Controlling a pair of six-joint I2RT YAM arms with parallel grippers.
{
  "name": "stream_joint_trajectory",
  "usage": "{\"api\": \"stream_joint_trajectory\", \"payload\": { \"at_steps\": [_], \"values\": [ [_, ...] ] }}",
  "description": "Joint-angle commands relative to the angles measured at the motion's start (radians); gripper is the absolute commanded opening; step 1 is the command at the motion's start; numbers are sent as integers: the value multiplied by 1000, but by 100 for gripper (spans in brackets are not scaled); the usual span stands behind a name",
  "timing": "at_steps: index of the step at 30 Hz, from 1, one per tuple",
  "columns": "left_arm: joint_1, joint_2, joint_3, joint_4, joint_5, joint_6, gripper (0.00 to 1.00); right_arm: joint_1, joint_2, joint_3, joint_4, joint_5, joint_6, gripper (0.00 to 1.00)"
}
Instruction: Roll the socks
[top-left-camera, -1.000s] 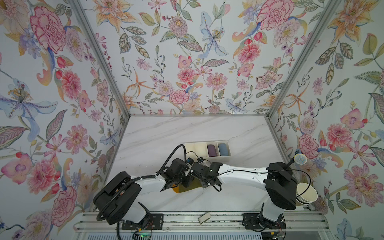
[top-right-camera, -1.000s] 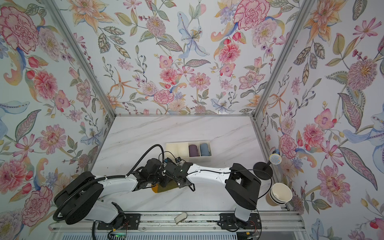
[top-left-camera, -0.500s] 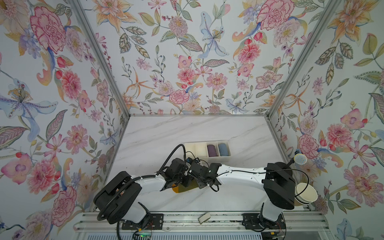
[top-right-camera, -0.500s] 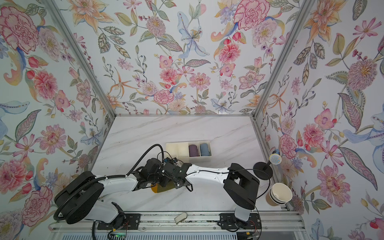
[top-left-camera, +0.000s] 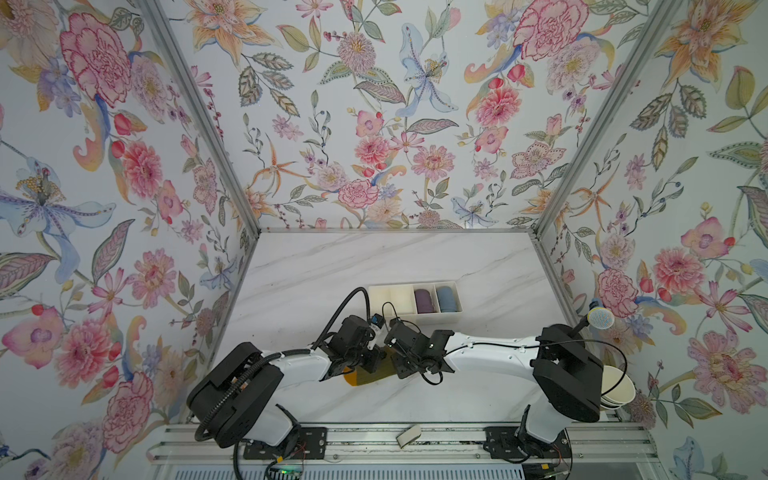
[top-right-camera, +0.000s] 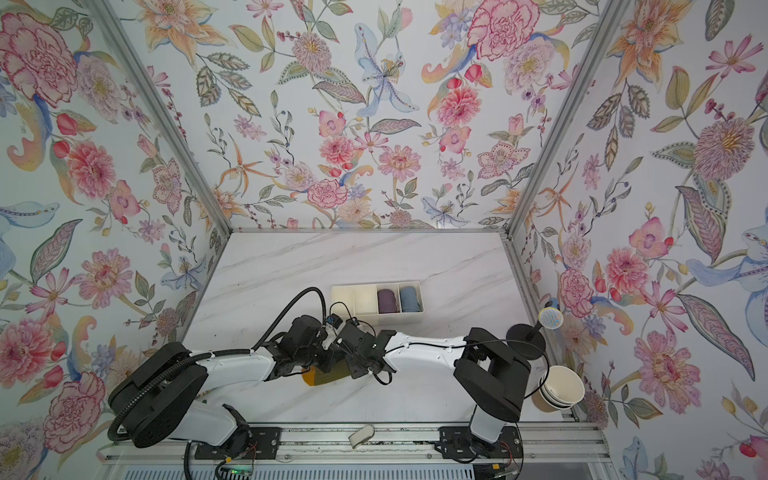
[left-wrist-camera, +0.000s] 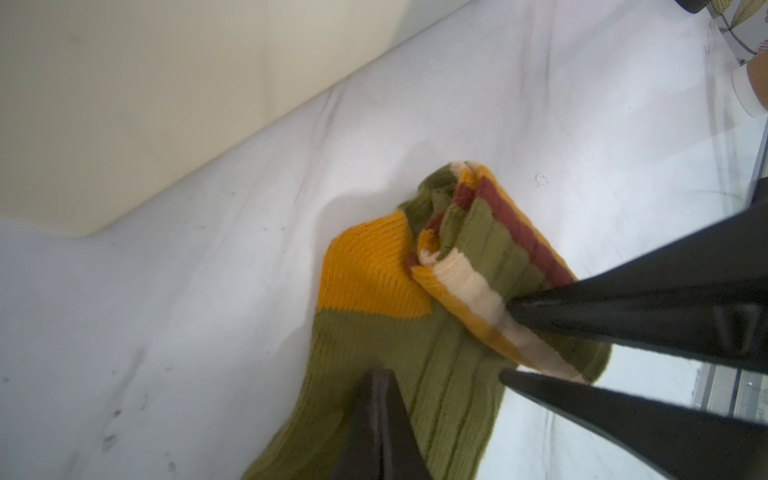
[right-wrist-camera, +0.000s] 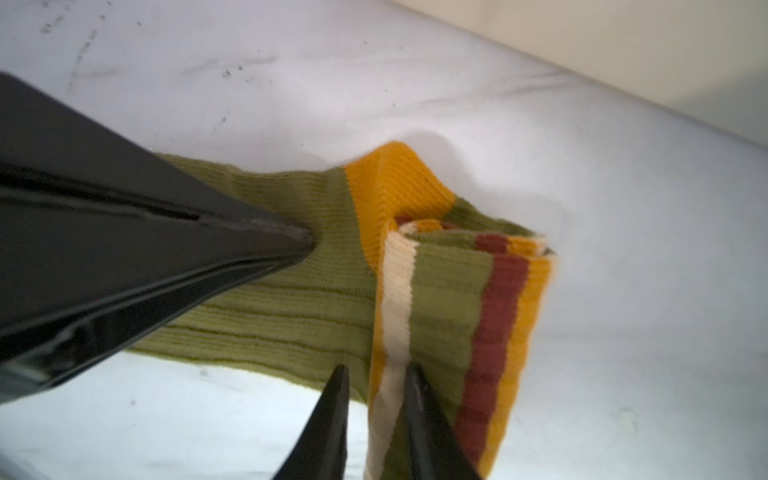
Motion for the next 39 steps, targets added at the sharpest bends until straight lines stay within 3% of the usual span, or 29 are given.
{"api": "stream_joint_trajectory", "payload": {
  "at_steps": [1,16,25,39],
  "values": [
    [5,4,1,-5,21,15,0,-26,-50,-68,110,-95,3,27],
    [-2,-70,58,-28,25,25,0,-142,-118,-285,444,-346,110,20],
    [-43,-58,86,-2,51,36,0,-175,-107,-333,536,-388,167,13],
    [-72,53,138,26,58,47,0,-191,-121,-359,559,-396,182,13]
  ]
}}
